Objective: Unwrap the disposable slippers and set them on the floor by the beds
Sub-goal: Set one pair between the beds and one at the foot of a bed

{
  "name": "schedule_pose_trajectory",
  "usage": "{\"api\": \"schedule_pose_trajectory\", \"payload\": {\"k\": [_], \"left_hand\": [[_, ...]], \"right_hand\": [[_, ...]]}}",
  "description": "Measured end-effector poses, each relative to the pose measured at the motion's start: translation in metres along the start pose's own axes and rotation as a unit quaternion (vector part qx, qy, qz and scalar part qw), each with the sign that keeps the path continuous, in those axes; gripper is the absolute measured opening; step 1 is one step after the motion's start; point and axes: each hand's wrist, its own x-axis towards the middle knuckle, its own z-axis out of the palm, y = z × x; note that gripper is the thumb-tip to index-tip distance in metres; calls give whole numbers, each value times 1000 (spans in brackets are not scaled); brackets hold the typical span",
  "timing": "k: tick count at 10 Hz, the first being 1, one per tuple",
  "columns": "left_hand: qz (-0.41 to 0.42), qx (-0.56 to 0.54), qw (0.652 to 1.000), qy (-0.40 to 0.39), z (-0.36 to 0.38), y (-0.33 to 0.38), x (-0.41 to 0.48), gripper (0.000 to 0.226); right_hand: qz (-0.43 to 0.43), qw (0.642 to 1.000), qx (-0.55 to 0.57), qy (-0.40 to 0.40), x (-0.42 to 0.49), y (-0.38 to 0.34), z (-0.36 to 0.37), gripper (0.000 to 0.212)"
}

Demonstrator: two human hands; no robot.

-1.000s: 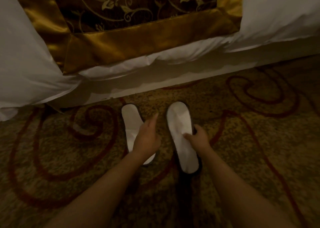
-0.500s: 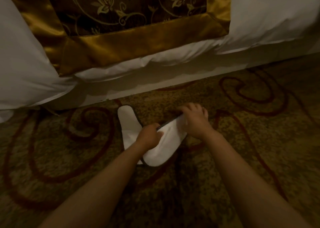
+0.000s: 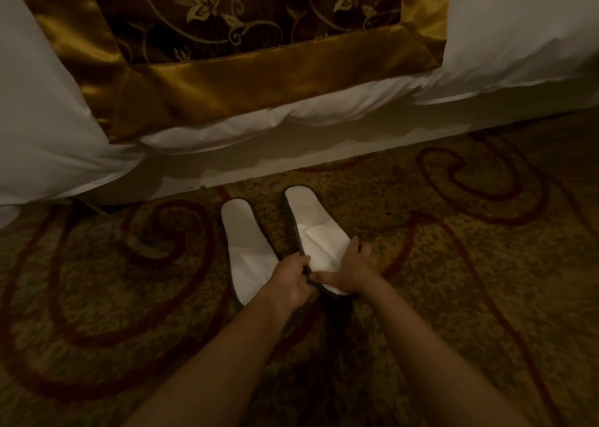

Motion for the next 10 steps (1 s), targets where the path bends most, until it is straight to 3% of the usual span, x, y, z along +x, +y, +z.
{"api": "schedule_pose_trajectory", "payload": {"k": [2, 4, 8, 10], "left_hand": [[52, 86, 995, 3, 4, 4, 22, 41], [72, 256, 964, -12, 12, -4, 35, 49], [79, 269, 960, 11, 8, -15, 53, 51], [101, 350, 931, 10, 4, -4, 31, 39]], "right_hand": [[-11, 995, 30, 93, 26, 9, 10, 121], [-19, 992, 3, 126, 48, 21, 18, 113], [-17, 984, -71, 162, 61, 37, 32, 109], [-35, 984, -60, 167, 37, 33, 18, 99]]}}
